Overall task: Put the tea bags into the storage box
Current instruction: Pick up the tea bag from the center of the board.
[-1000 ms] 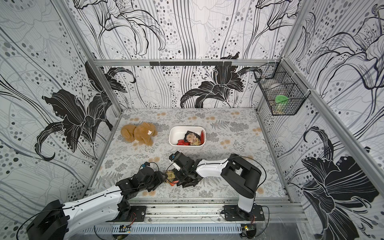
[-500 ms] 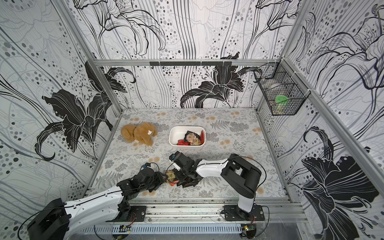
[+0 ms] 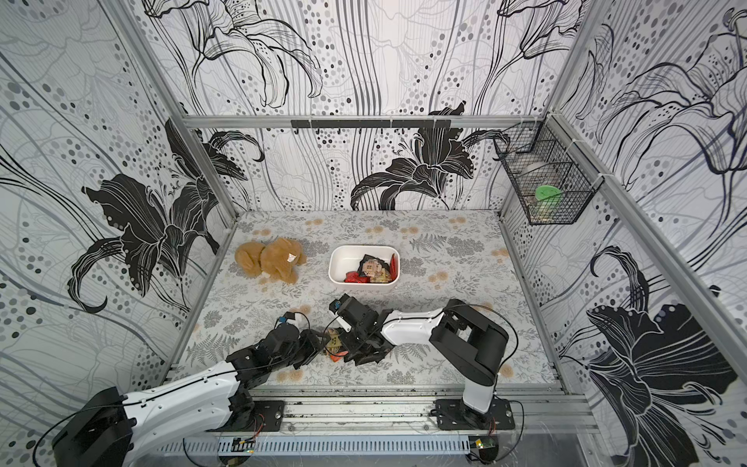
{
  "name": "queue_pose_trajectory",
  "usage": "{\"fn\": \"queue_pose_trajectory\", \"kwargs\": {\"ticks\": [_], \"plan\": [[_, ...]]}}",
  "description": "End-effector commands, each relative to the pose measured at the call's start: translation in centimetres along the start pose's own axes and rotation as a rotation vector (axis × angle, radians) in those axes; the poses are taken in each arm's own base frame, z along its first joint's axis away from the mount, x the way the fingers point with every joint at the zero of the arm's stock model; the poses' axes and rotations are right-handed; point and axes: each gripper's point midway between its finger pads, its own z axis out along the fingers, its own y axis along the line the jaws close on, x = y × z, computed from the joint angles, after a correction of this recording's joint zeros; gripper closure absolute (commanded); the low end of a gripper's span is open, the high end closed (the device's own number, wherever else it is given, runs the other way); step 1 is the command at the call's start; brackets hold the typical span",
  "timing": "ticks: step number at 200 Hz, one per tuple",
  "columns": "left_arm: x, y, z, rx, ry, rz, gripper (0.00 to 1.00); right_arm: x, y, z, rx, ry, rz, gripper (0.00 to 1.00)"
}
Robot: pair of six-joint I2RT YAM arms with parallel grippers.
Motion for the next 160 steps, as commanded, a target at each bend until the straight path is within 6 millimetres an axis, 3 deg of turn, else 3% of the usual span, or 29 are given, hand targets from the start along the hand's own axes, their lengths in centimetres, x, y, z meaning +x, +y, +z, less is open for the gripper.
{"fn": "queue_pose_trajectory", "kwargs": {"ticks": [1,84,104,147,160], "plan": [[-0.3,-1.9,0.2,0.062,-0.01,-0.003,0.65,0.9,0.0,0.0,0.01,0.036,-0.008,0.97],[-0.1,-1.7,1.6,0.037,0.004,0.018,0.74,0.5,0.2,-0.6,-0.004,0.009,-0.009,0.97],[-0.1,-1.5,1.6,0.019,-0.001,0.027,0.8,0.2,0.3,-0.9,-0.009,-0.009,-0.009,0.97],[-0.6,-1.5,1.1,-0.015,-0.019,0.05,0.94,-0.5,-0.1,-2.3,0.014,-0.083,-0.002,0.97],[-0.8,-1.7,0.8,-0.02,-0.03,0.059,0.97,-1.7,-0.8,-4.0,0.058,-0.156,0.015,0.96]]}}
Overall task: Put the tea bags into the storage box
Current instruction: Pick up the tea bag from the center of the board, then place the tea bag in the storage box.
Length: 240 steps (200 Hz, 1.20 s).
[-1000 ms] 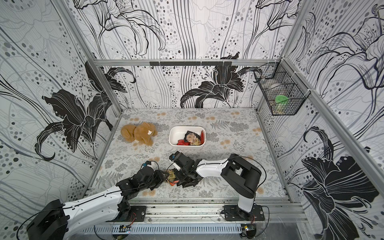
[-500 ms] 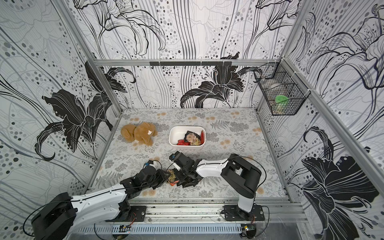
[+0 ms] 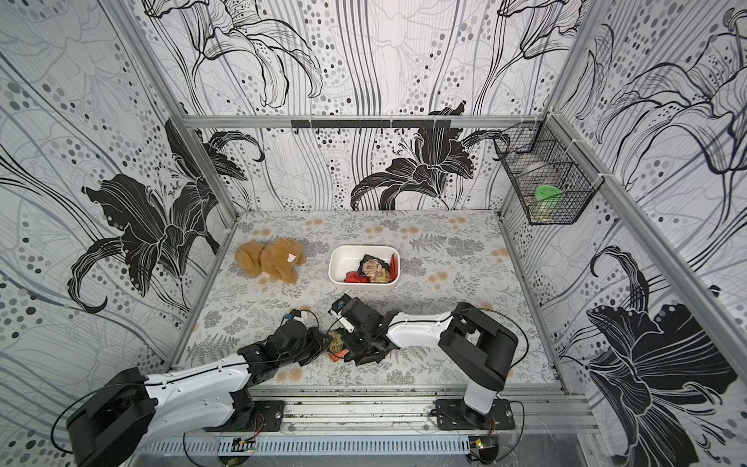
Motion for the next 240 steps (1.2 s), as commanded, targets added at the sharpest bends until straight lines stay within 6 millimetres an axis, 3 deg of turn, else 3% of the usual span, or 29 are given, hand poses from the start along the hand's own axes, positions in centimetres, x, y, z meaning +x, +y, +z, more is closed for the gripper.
{"fn": "queue_pose_trajectory", "kwargs": {"ticks": [1,48,62,91,118,139,176,222,240], "plan": [[-0.8,-1.1,-0.7,-0.002,-0.033,0.034,0.97,-1.8,-0.8,-2.3,0.061,-0.112,0.018,0.96],[-2.6,-2.4,-3.3,-0.073,-0.101,0.103,1.0,-2.7,-7.2,-8.2,0.389,-0.324,0.174,0.88],[-3.4,-3.0,-4.2,-0.101,-0.131,0.125,1.0,-1.8,-10.5,-9.8,0.481,-0.343,0.282,0.84],[-5.7,-5.6,-6.0,-0.142,-0.218,0.182,1.0,1.5,-16.1,-10.2,0.468,-0.29,0.56,0.84],[-8.1,-9.4,-6.7,-0.161,-0.311,0.242,1.0,1.8,-16.9,-10.9,0.374,-0.348,0.638,0.8],[-9.8,-13.7,-6.4,-0.132,-0.365,0.282,1.0,1.4,-16.5,-11.6,0.347,-0.39,0.633,0.77],[-12.5,-20.4,-2.7,-0.111,-0.389,0.341,1.0,0.7,-16.0,-12.9,0.306,-0.466,0.624,0.75],[-14.9,-24.3,5.5,-0.053,-0.27,0.317,1.0,0.1,-15.2,-13.9,0.265,-0.523,0.602,0.66],[-16.3,-24.5,8.4,-0.075,-0.26,0.31,1.0,-0.1,-14.9,-13.9,0.242,-0.529,0.596,0.58]]}}
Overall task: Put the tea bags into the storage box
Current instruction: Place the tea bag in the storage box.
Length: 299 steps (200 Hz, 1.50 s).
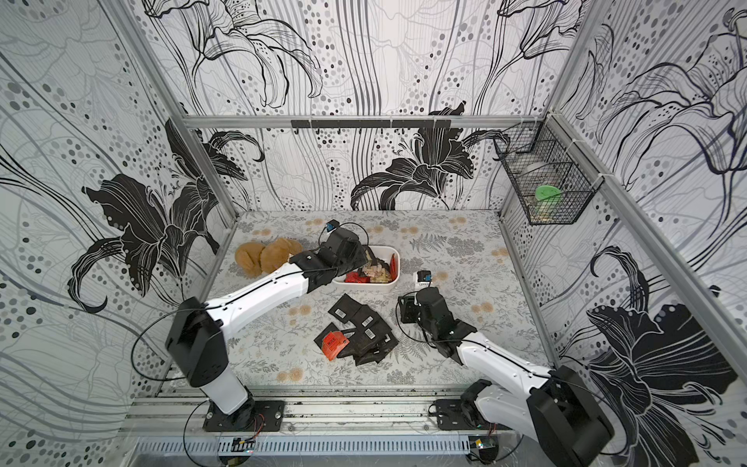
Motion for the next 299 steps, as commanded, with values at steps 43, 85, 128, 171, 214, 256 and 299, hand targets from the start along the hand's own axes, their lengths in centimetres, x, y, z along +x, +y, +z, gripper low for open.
{"fn": "queue_pose_trajectory", "kwargs": {"ticks": [43,85,128,171,214,256,299], "plan": [[0.2,-1.7,7.4,0.066,0.11,0.003,1.0,-0.5,1.0,-0.7,-0.068,-0.037,-0.005,0.22],[-0.2,2.1,8.1,-0.004,0.119,0.008,0.88,-0.3,1.6,-0.4,-0.1,-0.019,-0.023,0.1],[-4.4,4.6,2.6,-0.034,0.018,0.01,0.38,-0.4,2.4,-0.9,-0.157,-0.046,-0.037,0.12],[-6.2,8.0,-5.7,-0.092,-0.116,0.023,0.32,0.0,3.9,-0.7,-0.24,-0.02,-0.056,0.18],[0.4,12.6,-9.3,0.011,-0.027,-0.037,0.31,1.7,8.1,-0.8,-0.402,0.04,-0.138,0.33],[7.6,16.1,-11.0,0.013,0.076,-0.073,0.31,6.5,12.8,1.9,-0.412,0.228,-0.307,0.74],[12.0,20.6,-10.8,-0.003,0.099,-0.185,0.35,11.2,15.6,4.3,-0.324,0.349,-0.51,0.79]]}}
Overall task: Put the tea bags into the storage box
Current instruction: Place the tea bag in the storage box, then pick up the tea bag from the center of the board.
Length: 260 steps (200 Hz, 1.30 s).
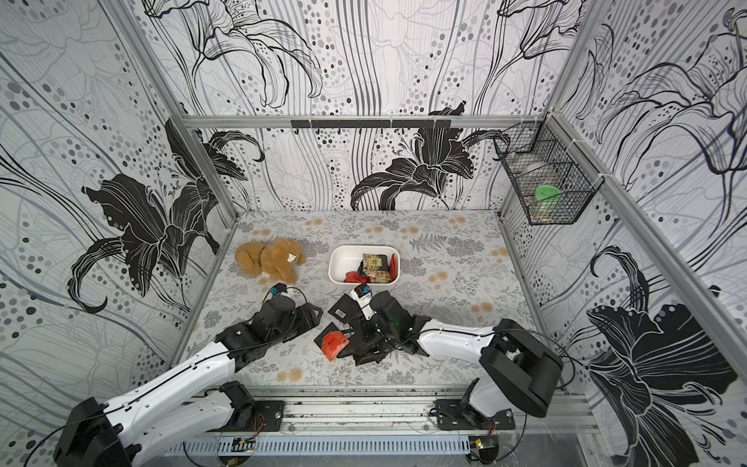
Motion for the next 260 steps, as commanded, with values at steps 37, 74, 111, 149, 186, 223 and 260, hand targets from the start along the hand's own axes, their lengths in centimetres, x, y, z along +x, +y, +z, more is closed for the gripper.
{"fn": "queue_pose_trajectory", "kwargs": {"ticks": [37,74,111,149,186,223,260], "plan": [[2.9,3.2,1.2,0.041,0.019,-0.145,0.42,3.8,1.9,4.5,0.068,0.206,-0.162,0.88],[4.1,3.7,1.7,0.068,0.043,-0.169,0.42,4.7,1.2,5.3,0.108,0.255,-0.183,0.92],[4.5,4.2,2.0,0.061,0.048,-0.181,0.42,5.5,0.1,5.8,0.157,0.3,-0.196,0.95],[5.2,3.6,2.1,0.1,0.07,-0.207,0.42,5.8,-0.4,6.0,0.184,0.321,-0.2,0.97],[6.1,3.2,2.2,0.143,0.097,-0.255,0.42,6.0,-0.5,6.1,0.191,0.334,-0.198,0.99],[7.2,2.7,2.4,0.17,0.114,-0.29,0.42,6.0,-0.4,6.1,0.189,0.332,-0.196,1.0],[8.0,2.3,2.6,0.176,0.125,-0.309,0.49,6.0,-0.4,6.1,0.188,0.335,-0.191,1.0]]}}
